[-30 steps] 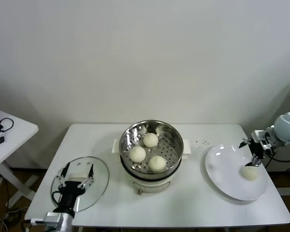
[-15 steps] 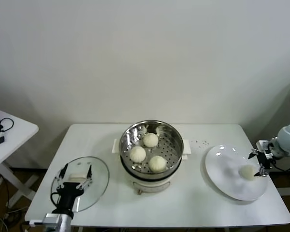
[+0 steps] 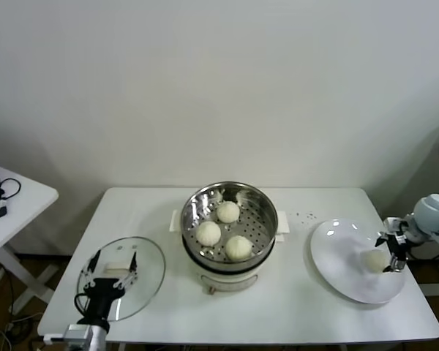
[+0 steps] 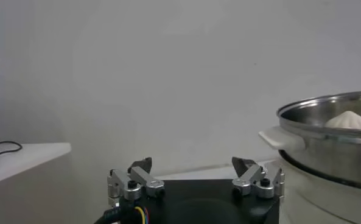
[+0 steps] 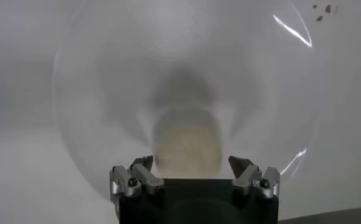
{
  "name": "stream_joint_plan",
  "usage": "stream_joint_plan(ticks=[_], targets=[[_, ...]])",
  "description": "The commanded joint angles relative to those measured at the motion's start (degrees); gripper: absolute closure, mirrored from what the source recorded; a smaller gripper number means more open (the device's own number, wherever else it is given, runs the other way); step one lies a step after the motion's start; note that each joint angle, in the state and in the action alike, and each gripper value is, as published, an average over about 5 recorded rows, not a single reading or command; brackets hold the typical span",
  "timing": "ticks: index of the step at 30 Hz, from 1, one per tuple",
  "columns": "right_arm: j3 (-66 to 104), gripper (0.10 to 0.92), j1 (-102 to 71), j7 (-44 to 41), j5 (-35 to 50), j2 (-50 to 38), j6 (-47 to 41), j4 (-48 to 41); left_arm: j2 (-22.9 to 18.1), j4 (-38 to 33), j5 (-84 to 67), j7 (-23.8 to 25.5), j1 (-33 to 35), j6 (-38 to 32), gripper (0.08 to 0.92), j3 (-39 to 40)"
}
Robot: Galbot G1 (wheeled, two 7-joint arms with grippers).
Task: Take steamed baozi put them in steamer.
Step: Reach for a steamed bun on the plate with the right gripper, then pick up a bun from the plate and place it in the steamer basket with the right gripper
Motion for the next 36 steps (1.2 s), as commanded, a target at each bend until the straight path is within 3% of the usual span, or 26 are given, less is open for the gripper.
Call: stream_joint_plan(ticks=[1, 12, 23, 36], targets=[[0.7, 0.203, -0.7, -0.5, -1.1, 2.2, 0.7, -3.2, 0.1, 0.0, 0.2, -0.1, -0.1, 0.2, 0.177, 0.1], [0.5, 0.206, -0.2, -0.8, 0.5, 1.8, 0.4, -3.1, 0.1, -0.1, 0.4, -0.3, -0.3, 0.4, 0.177, 0.2], [-0.7, 0.341, 1.5, -0.6, 3.5, 0.4, -0.7, -1.5, -0.2, -0.2, 0.4, -0.2, 0.1, 0.0, 0.177, 0.0], [-24.0, 0.364, 25.9, 0.2, 26.5, -2.6, -9.3, 8.5, -0.2, -0.9, -0.5, 0.0, 0.2, -0.4, 0.177, -0.1]])
